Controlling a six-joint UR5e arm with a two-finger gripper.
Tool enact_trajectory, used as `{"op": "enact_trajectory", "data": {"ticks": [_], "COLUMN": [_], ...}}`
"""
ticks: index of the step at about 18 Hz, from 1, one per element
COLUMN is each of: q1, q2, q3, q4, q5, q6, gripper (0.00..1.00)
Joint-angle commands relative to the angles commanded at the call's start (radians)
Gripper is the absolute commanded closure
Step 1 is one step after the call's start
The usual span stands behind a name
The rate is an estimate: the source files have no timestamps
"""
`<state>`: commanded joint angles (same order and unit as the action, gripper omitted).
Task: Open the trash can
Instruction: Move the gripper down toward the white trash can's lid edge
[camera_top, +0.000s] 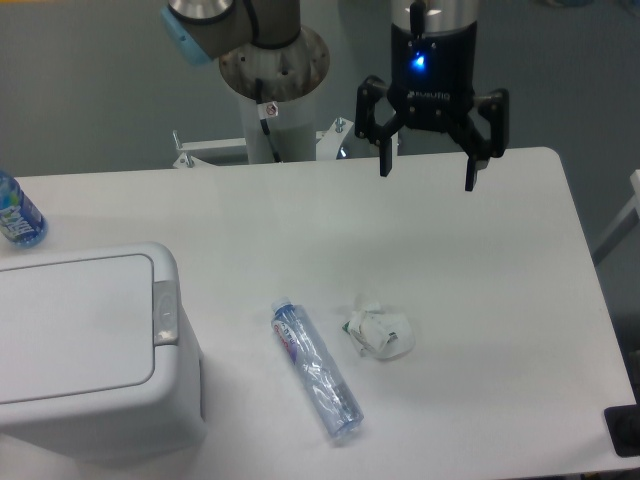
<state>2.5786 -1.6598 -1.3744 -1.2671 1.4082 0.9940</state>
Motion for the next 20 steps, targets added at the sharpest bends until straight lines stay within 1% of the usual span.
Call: {"op": "enact_trajectory", "data": {"ticks": [4, 7, 8, 10, 11, 14, 17, 20], "q1": [-0.002, -0.031, -0.047, -0.081, -0.104, -0.193, -0.258, -0.278], "q2": [-0.003, -0.024, -0.035, -0.060, -0.075, -0.123, -0.152, -0.164], "q3": [0.003, 0.017, 0.020, 0.017, 0.017, 0.031, 0.031, 0.029], "q4": [0.002, 0.002, 0.017, 0.089, 0.118, 0.170, 0.175, 0.182], "q5": [0.000, 0.000, 0.000, 0.000, 0.000, 0.000, -0.024, -0.098], "q6": [0.000, -0.027, -0.061, -0.171, -0.249, -0.469, -0.570, -0.646], "gripper": [0.00, 0.00, 0.00, 0.00, 0.00, 0.00, 0.00, 0.00]}}
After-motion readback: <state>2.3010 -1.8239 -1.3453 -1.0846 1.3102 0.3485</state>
